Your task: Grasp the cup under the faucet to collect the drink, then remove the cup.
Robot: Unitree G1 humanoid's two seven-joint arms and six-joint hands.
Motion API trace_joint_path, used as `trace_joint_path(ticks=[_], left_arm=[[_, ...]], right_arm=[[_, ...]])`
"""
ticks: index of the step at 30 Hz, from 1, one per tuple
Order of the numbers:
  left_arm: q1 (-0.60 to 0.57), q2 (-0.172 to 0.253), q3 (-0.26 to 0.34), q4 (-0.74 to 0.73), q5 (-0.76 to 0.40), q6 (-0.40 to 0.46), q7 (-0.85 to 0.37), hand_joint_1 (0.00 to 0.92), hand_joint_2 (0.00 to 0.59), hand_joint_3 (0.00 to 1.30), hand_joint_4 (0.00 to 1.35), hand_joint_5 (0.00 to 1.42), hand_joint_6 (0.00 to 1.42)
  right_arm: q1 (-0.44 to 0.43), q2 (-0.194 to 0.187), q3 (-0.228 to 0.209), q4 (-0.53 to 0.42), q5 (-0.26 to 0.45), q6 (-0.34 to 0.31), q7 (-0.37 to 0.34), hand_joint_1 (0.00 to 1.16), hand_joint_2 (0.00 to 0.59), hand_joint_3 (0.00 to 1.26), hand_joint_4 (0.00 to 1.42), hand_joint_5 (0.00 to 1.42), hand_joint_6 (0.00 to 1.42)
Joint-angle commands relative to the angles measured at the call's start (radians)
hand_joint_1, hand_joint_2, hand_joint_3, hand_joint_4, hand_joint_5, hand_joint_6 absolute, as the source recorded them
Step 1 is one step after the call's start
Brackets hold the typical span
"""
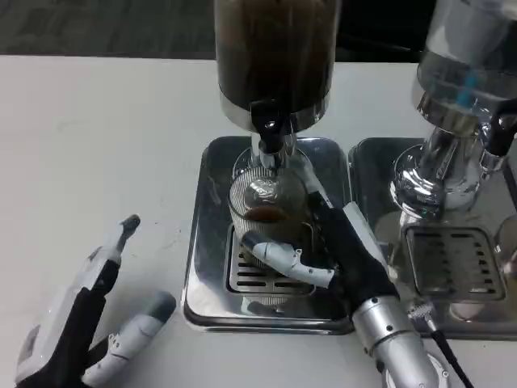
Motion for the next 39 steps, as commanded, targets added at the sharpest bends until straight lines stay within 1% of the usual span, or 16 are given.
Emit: trace_joint_path(ticks=[1, 4, 7, 10, 16, 18, 22, 28, 34, 35, 39], left_arm=[[0.000, 0.015, -0.007, 0.004, -0.002, 0.012, 0.000, 0.000, 0.149, 0.01, 0.00, 0.05, 0.00], [0.000, 0.013, -0.005, 0.005, -0.010, 0.013, -0.002, 0.000, 0.151, 0.02, 0.00, 0.05, 0.00], [0.000, 0.012, -0.005, 0.007, -0.017, 0.013, -0.005, 0.000, 0.153, 0.02, 0.00, 0.05, 0.00], [0.000, 0.011, -0.006, 0.008, -0.018, 0.013, -0.004, 0.000, 0.155, 0.02, 0.00, 0.06, 0.00], [0.004, 0.006, -0.005, 0.010, -0.036, 0.014, -0.009, 0.000, 0.156, 0.03, 0.00, 0.06, 0.00], [0.006, 0.008, -0.005, 0.011, -0.039, 0.014, -0.006, 0.000, 0.156, 0.03, 0.00, 0.06, 0.00], [0.007, 0.010, -0.004, 0.008, -0.039, 0.014, -0.002, 0.000, 0.156, 0.05, 0.00, 0.06, 0.00], [0.006, 0.009, -0.004, 0.008, -0.045, 0.013, -0.004, 0.000, 0.157, 0.05, 0.00, 0.06, 0.00], [0.006, 0.008, -0.005, 0.012, -0.049, 0.014, -0.006, 0.000, 0.157, 0.06, 0.00, 0.07, 0.00], [0.006, 0.007, -0.005, 0.012, -0.051, 0.013, -0.007, 0.000, 0.157, 0.06, 0.00, 0.07, 0.00], [0.006, 0.006, -0.006, 0.013, -0.056, 0.016, -0.009, 0.000, 0.157, 0.06, 0.00, 0.07, 0.00]], right_arm=[[-0.020, 0.016, 0.011, 0.036, -0.006, -0.021, -0.008, 0.83, 0.187, 0.00, 0.00, 0.00, 0.08], [-0.020, 0.020, 0.013, 0.042, -0.019, -0.031, -0.027, 0.85, 0.189, 0.00, 0.00, 0.00, 0.14], [-0.024, 0.020, 0.012, 0.046, -0.023, -0.032, -0.031, 0.86, 0.181, 0.00, 0.02, 0.06, 0.19], [-0.027, 0.019, 0.014, 0.050, -0.023, -0.032, -0.027, 0.88, 0.185, 0.00, 0.09, 0.13, 0.26], [-0.025, 0.024, 0.023, 0.054, -0.028, -0.030, -0.026, 0.91, 0.179, 0.00, 0.18, 0.22, 0.35], [-0.026, 0.023, 0.024, 0.056, -0.028, -0.028, -0.022, 0.92, 0.180, 0.04, 0.22, 0.25, 0.41], [-0.030, 0.022, 0.029, 0.061, -0.028, -0.023, -0.018, 0.93, 0.191, 0.07, 0.27, 0.30, 0.46], [-0.029, 0.024, 0.032, 0.058, -0.040, -0.026, -0.043, 0.96, 0.196, 0.18, 0.34, 0.35, 0.52], [-0.025, 0.025, 0.031, 0.048, -0.061, -0.037, -0.081, 0.99, 0.198, 0.35, 0.46, 0.45, 0.62], [-0.024, 0.025, 0.032, 0.048, -0.063, -0.038, -0.085, 1.01, 0.202, 0.38, 0.49, 0.47, 0.64], [-0.020, 0.024, 0.032, 0.044, -0.072, -0.046, -0.106, 1.02, 0.200, 0.46, 0.53, 0.53, 0.71]])
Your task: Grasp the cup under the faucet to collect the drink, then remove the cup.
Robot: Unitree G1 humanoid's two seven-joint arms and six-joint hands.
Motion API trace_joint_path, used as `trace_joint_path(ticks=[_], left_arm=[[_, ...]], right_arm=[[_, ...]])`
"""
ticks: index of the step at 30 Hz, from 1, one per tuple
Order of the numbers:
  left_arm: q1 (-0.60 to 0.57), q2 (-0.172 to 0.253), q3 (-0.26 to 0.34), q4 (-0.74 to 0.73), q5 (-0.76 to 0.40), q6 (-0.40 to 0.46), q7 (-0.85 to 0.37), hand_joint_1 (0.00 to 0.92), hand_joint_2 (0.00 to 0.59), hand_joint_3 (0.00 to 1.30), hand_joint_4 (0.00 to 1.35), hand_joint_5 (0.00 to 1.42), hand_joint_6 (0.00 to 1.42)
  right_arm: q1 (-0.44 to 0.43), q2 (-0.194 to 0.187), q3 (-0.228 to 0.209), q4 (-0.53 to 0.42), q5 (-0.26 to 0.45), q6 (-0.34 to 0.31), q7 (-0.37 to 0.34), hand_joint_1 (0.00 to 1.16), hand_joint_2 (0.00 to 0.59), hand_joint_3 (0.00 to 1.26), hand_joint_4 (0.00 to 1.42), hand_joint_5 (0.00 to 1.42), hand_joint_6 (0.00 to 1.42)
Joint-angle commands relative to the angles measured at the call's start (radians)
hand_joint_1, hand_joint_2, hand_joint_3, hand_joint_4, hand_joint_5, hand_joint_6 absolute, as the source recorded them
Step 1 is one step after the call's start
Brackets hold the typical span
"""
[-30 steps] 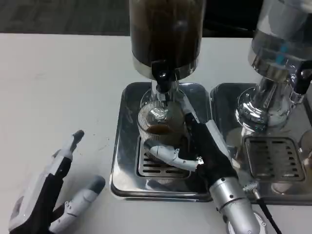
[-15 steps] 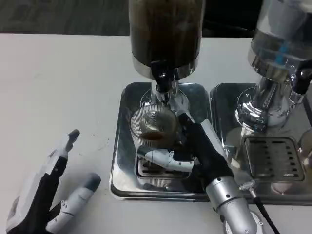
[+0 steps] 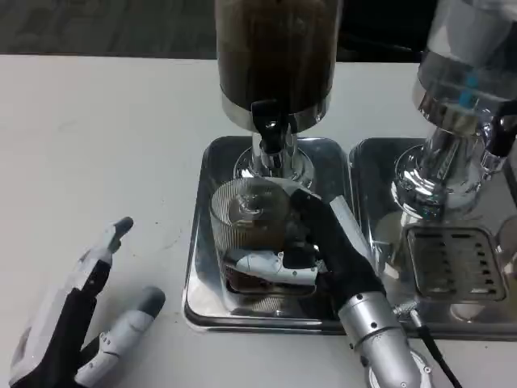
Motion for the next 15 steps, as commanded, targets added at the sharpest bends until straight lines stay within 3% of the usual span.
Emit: trace_joint_path(ticks=[1, 15], left_arm=[[0.000, 0.004, -0.006, 0.011, -0.015, 0.010, -0.009, 0.000, 0.158, 0.06, 0.00, 0.07, 0.00], [-0.005, 0.003, -0.013, 0.014, -0.013, 0.010, -0.012, 0.000, 0.158, 0.07, 0.00, 0.07, 0.00]], right_arm=[[0.011, 0.003, 0.002, -0.001, -0.012, -0.018, -0.029, 1.03, 0.198, 0.47, 0.53, 0.55, 0.73], [0.022, 0.007, 0.000, -0.014, -0.022, -0.039, -0.086, 1.10, 0.156, 0.57, 0.61, 0.72, 1.00]])
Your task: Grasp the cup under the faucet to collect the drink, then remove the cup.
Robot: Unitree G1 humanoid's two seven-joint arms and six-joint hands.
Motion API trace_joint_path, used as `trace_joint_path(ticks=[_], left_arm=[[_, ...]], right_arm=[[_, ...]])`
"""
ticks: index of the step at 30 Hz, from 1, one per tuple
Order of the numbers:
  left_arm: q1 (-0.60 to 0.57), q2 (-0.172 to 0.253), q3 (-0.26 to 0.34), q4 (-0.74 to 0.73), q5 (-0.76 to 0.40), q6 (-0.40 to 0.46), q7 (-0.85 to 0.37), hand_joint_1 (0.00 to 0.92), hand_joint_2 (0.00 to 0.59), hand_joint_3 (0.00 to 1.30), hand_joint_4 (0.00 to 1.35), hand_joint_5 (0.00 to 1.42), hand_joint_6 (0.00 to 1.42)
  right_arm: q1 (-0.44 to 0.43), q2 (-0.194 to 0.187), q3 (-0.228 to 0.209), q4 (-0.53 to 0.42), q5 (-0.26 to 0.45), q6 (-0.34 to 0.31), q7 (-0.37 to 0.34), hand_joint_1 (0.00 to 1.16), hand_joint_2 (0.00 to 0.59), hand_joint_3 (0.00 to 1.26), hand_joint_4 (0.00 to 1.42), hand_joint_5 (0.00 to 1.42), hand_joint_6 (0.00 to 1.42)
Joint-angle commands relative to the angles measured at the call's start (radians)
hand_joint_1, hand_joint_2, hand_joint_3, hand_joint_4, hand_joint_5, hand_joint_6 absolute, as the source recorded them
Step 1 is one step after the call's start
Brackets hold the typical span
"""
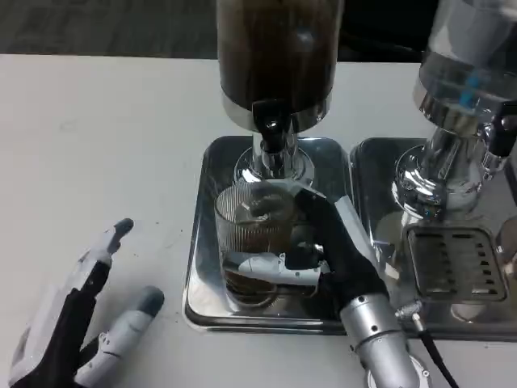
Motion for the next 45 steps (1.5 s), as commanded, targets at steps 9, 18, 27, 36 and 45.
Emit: trace_joint_path(ticks=[9, 18, 27, 36, 45], left_arm=[[-0.006, 0.002, -0.012, 0.011, -0.011, 0.008, -0.019, 0.000, 0.158, 0.07, 0.00, 0.07, 0.00], [-0.016, 0.003, -0.018, 0.021, -0.018, 0.002, -0.027, 0.000, 0.159, 0.07, 0.00, 0.08, 0.00], [-0.028, 0.009, -0.026, 0.033, -0.028, -0.001, -0.041, 0.000, 0.157, 0.08, 0.00, 0.08, 0.00], [-0.031, 0.011, -0.033, 0.034, -0.026, -0.004, -0.044, 0.000, 0.157, 0.08, 0.00, 0.08, 0.00], [-0.038, 0.012, -0.047, 0.038, -0.020, -0.008, -0.048, 0.000, 0.155, 0.08, 0.00, 0.08, 0.00]], right_arm=[[0.024, 0.008, -0.001, -0.027, -0.020, -0.043, -0.057, 1.11, 0.148, 0.60, 0.64, 0.77, 1.09], [0.058, 0.001, 0.004, -0.098, -0.070, -0.039, -0.122, 1.13, 0.126, 0.64, 0.68, 0.81, 1.16], [0.095, -0.002, 0.003, -0.160, -0.101, -0.030, -0.145, 1.13, 0.113, 0.66, 0.70, 0.81, 1.19], [0.132, -0.016, -0.008, -0.216, -0.100, -0.022, -0.132, 1.13, 0.113, 0.67, 0.72, 0.83, 1.21], [0.175, -0.035, -0.020, -0.269, -0.088, -0.006, -0.107, 1.12, 0.098, 0.69, 0.75, 0.84, 1.23]])
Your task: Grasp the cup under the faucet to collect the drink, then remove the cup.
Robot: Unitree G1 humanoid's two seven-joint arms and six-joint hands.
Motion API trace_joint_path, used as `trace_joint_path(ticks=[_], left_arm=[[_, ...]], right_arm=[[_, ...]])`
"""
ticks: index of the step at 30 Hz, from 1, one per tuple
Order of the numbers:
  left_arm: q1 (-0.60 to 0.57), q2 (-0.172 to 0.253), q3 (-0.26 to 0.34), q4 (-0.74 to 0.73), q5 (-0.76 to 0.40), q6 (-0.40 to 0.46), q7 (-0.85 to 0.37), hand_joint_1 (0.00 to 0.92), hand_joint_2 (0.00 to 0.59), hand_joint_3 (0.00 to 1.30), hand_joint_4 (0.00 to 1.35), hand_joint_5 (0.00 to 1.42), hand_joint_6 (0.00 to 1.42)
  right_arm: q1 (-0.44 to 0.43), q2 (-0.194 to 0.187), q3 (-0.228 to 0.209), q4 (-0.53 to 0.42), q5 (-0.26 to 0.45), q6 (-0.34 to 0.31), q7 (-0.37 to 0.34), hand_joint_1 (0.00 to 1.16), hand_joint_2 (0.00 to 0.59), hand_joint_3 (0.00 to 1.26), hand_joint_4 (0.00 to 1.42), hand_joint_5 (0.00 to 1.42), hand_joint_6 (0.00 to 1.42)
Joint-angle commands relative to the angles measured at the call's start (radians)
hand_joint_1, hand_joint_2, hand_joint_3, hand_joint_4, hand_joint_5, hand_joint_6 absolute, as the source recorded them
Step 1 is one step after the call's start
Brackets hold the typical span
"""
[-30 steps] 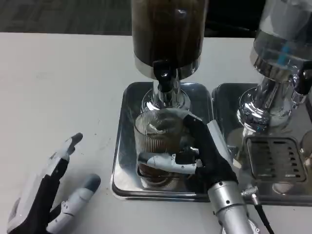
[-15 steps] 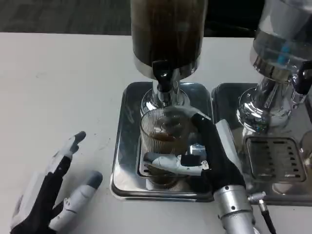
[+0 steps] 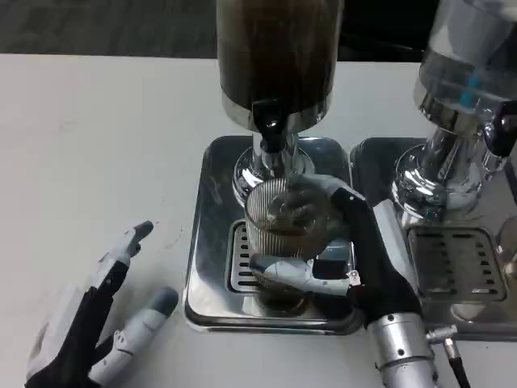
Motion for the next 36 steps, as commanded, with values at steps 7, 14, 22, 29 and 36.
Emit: trace_joint_path(ticks=[7, 14, 22, 29, 36], left_arm=[[-0.001, 0.035, -0.012, -0.022, 0.071, -0.004, 0.014, 0.000, 0.153, 0.09, 0.00, 0.08, 0.00], [0.022, 0.064, 0.004, -0.100, 0.121, 0.015, 0.023, 0.000, 0.152, 0.09, 0.00, 0.06, 0.00], [0.082, 0.128, 0.034, -0.235, 0.165, 0.066, 0.003, 0.000, 0.150, 0.06, 0.00, 0.00, 0.00], [0.173, 0.185, 0.078, -0.331, 0.185, 0.065, 0.006, 0.000, 0.150, 0.07, 0.00, 0.01, 0.00], [0.265, 0.200, 0.102, -0.405, 0.226, 0.084, 0.004, 0.000, 0.150, 0.08, 0.00, 0.01, 0.00]], right_arm=[[0.059, -0.017, -0.016, -0.089, 0.022, -0.012, 0.010, 1.12, 0.099, 0.71, 0.77, 0.85, 1.25], [0.115, -0.022, -0.025, -0.185, 0.031, -0.007, 0.034, 1.11, 0.103, 0.71, 0.77, 0.86, 1.26], [0.157, -0.023, -0.029, -0.260, 0.034, 0.003, 0.061, 1.10, 0.095, 0.73, 0.79, 0.88, 1.29], [0.194, -0.030, -0.034, -0.318, 0.042, 0.001, 0.089, 1.10, 0.094, 0.74, 0.81, 0.89, 1.29], [0.229, -0.045, -0.042, -0.391, 0.067, 0.010, 0.123, 1.10, 0.086, 0.76, 0.83, 0.91, 1.31]])
